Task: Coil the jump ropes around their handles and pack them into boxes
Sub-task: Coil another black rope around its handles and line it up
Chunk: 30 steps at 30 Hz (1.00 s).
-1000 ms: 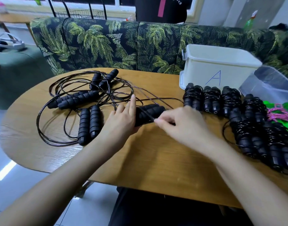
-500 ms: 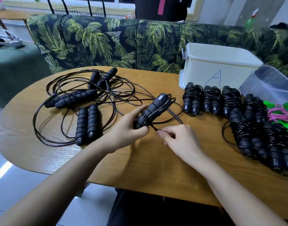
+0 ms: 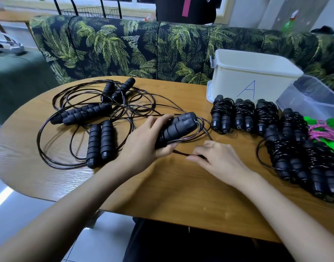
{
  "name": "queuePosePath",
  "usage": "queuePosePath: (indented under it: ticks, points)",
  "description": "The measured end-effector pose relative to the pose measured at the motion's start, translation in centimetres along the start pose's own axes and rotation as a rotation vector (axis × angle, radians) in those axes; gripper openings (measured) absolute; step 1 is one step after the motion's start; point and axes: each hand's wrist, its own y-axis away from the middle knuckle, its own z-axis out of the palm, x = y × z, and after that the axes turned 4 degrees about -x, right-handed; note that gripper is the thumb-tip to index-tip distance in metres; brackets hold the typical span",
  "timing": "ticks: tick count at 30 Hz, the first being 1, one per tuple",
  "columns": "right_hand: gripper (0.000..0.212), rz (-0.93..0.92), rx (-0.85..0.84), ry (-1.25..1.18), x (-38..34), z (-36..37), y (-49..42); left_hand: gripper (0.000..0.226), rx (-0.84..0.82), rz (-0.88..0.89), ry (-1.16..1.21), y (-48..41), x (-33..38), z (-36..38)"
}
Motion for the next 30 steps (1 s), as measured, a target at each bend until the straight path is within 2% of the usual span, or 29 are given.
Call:
queuePosePath:
  ticks: [4, 7, 12, 17, 20, 22, 26, 28, 30]
  points:
    - [0.054, -0.227, -0.005, 0.198, 3.9, -0.5, 0.4, 0.07, 0.079, 0.234, -0.266, -0.2, -0.7, -0.4]
    - [0.043, -0.314, -0.008, 0.279, 5.8, -1.5, 0.7, 0.07, 0.104, 0.329, -0.37, -0.4, -1.2, -0.4]
    - [0.048, -0.287, 0.03, 0.346, 7.1, -2.3, 0.7, 0.069, 0.15, 0.348, -0.41, -0.6, -1.9, -1.0]
    - [0.037, -0.317, 0.033, 0.393, 8.4, -2.5, -0.3, 0.07, 0.13, 0.349, -0.411, -0.8, -3.0, -1.6]
    - [0.039, -0.28, 0.039, 0.285, 9.1, -2.6, -1.3, 0.07, 0.147, 0.345, -0.387, -0.7, -3.3, -2.2]
    - [0.037, -0.227, 0.047, 0.118, 9.4, -2.7, -2.2, 0.07, 0.144, 0.368, -0.384, -0.8, -3.5, -2.5]
    - [0.022, -0.082, 0.054, -0.166, 9.5, -3.3, -4.7, 0.067, 0.115, 0.463, -0.394, -0.8, -3.3, -3.2]
    - [0.013, -0.006, 0.064, -0.204, 8.8, -3.8, -6.5, 0.07, 0.078, 0.541, -0.426, -0.7, -2.7, -3.2]
    - [0.017, 0.06, 0.103, -0.152, 7.4, -4.4, -8.8, 0.08, 0.035, 0.576, -0.498, -0.7, -1.7, -2.6]
